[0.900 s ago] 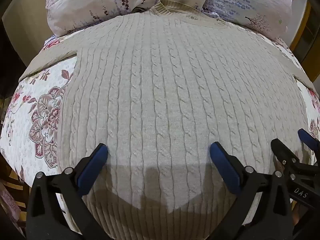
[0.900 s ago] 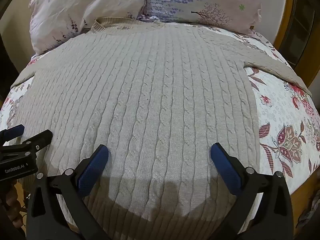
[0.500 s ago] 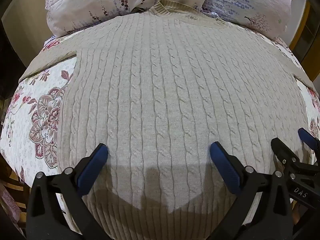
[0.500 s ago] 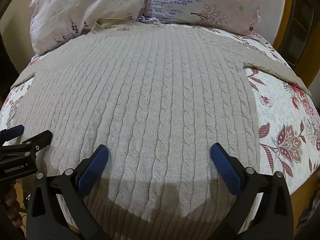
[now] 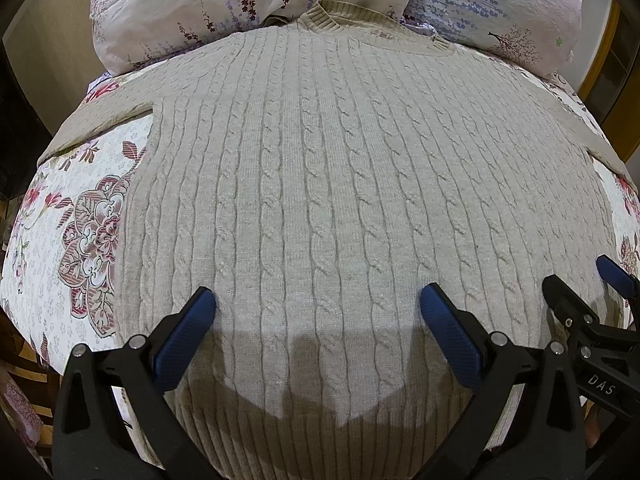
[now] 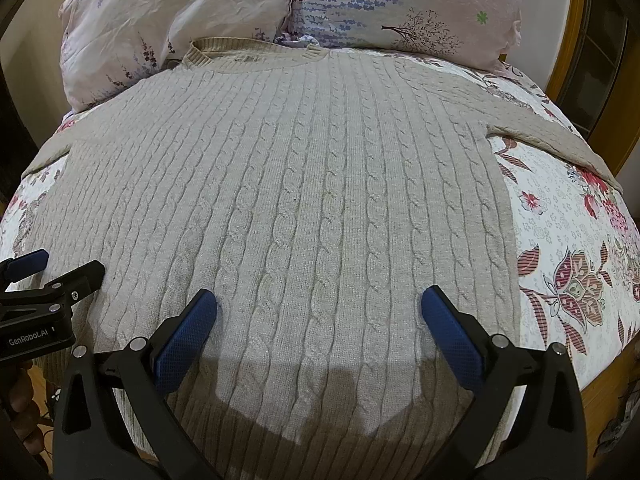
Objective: Fold small clothes
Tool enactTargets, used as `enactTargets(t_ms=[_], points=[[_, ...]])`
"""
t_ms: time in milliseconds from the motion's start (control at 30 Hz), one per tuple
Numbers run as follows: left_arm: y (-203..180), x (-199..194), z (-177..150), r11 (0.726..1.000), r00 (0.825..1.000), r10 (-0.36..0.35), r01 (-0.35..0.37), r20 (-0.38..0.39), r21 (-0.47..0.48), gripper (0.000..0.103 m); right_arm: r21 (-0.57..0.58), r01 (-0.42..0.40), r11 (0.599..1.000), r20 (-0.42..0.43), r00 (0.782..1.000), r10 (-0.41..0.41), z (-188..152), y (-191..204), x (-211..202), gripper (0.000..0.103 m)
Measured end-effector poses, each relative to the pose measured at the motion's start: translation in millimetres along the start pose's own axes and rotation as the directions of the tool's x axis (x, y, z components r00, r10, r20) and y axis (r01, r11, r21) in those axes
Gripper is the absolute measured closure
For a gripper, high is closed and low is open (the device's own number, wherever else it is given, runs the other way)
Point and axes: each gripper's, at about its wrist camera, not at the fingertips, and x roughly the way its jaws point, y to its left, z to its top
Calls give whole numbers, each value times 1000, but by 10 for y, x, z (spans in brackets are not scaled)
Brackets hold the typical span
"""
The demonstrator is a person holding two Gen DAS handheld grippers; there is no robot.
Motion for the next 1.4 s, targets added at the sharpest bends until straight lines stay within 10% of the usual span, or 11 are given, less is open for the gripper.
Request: enactTargets(t_ms=[1400], points=[[0, -1, 0, 1000, 1000, 0, 0, 1, 0, 2, -9, -3, 1000, -11, 1000, 3, 30, 5, 22, 1]])
